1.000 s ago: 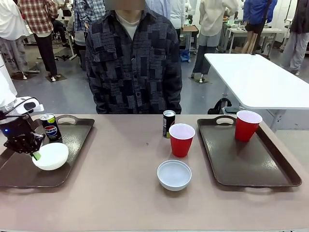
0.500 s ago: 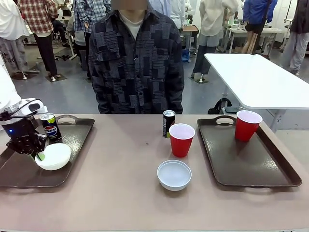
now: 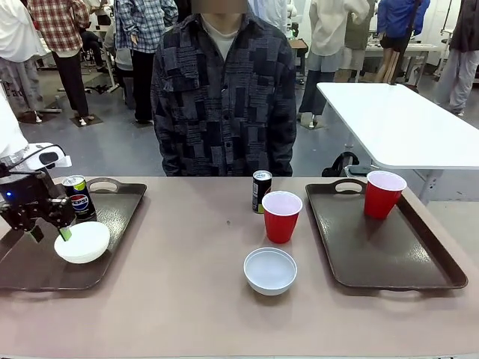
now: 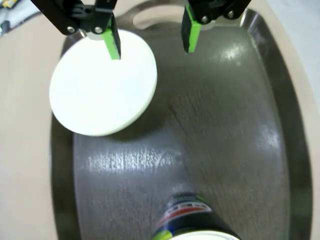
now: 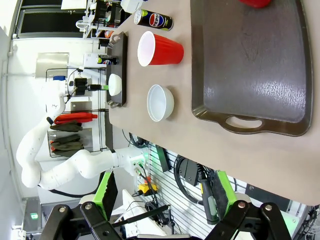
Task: Prepare tableware on both trays.
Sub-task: Pick up a Picnic Bowl from the table and place it on a Handle tray.
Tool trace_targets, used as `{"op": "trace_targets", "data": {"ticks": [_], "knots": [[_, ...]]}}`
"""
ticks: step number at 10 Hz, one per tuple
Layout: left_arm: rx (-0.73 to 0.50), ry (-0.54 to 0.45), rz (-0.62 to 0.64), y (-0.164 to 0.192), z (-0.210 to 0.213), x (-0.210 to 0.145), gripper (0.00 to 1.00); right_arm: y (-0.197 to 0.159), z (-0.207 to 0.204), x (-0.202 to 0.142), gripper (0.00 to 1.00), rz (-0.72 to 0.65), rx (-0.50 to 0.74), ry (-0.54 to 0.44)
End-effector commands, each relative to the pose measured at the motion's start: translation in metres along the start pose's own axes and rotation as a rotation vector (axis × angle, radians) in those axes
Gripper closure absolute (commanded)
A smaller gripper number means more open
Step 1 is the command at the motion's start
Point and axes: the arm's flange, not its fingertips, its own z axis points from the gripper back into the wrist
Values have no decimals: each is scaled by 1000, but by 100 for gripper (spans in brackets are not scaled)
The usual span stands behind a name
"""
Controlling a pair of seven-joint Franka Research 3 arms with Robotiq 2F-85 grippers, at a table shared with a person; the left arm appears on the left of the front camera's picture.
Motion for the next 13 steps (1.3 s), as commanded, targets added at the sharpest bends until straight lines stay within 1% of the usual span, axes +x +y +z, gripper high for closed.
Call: {"op": "trace_targets", "data": {"ticks": [1,2,4,5,6,7,8,9,12,13], "knots": [[39,29,-19,-9,18,-9,0,-1,1,-1,0,8,3,6],[39,45,-45,-12,24,-10,18,-1,1,-1,0,8,3,6],[44,82,-77,-15,35,-14,18,-1,1,-1,0,8,3,6],[43,84,-78,-16,40,-16,18,-1,1,-1,0,8,3,6],[40,82,-75,-16,44,-19,18,-1,1,-1,0,8,3,6],[35,81,-40,-15,49,-22,18,-1,1,-1,0,8,3,6],[0,75,-32,-16,52,-26,18,-1,1,-1,0,8,3,6],[24,78,-60,-17,40,-19,18,-1,1,-1,0,8,3,6],[20,78,-56,-16,43,-21,18,0,0,0,0,0,0,0],[-180,72,-116,0,55,-18,18,6,4,-7,0,-32,-62,-66]]}}
